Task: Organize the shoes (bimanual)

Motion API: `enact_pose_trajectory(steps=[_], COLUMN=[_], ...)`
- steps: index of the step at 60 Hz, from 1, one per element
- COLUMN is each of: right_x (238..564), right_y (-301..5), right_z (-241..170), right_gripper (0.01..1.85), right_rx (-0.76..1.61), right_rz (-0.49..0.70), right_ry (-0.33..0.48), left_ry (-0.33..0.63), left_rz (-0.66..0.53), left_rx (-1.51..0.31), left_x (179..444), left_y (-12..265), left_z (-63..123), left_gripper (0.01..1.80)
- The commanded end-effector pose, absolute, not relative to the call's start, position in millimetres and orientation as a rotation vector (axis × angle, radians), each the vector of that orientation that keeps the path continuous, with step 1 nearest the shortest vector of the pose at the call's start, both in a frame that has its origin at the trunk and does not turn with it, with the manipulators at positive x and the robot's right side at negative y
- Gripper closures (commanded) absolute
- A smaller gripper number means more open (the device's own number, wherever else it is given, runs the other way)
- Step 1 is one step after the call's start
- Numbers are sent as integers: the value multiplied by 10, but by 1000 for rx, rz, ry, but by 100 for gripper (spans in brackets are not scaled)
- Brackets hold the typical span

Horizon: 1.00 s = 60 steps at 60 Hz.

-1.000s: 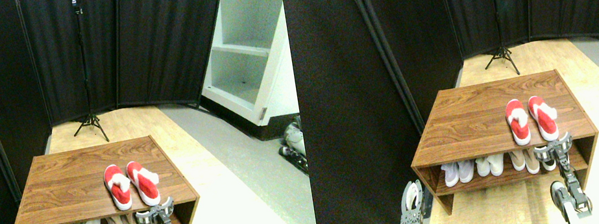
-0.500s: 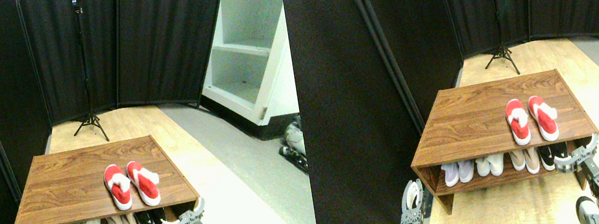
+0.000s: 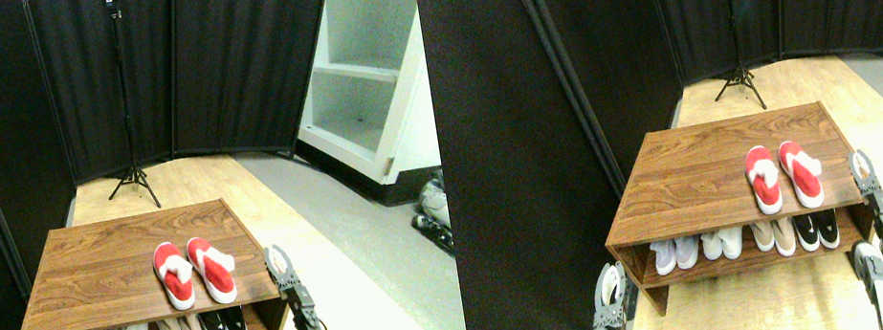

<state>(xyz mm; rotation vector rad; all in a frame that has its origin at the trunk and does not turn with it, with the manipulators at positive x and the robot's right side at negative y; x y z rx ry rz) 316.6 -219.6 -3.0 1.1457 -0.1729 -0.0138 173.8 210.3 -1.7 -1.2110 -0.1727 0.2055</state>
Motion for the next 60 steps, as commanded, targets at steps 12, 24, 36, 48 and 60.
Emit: enact_pose_trajectory(steps=[12,24,36,48,60], right_x=[3520,3553,3562,3509,3482], right_y=[-2117,-1864,-1547,-1275,-1329], right_z=[-258,-363,-501,-495,-483], right_gripper=[185,185,185,185,185], right_rx=[1200,1232,1259,1298,1296], right_rz=[-63,-103,-48,0,-16], right_ry=[-115,-23,60,112,102], left_ry=[-230,-237,-252,-257,-257], left_rz=[174,187,196,201,202], left_rx=[-1211,-1209,-1227,-1217,-1224], left_x=[1667,1627,1604,1591,1604], left_y=[2098,2101,2100,2102,2109], left_z=[79,72,53,45,25], left_gripper=[180,180,180,180,180])
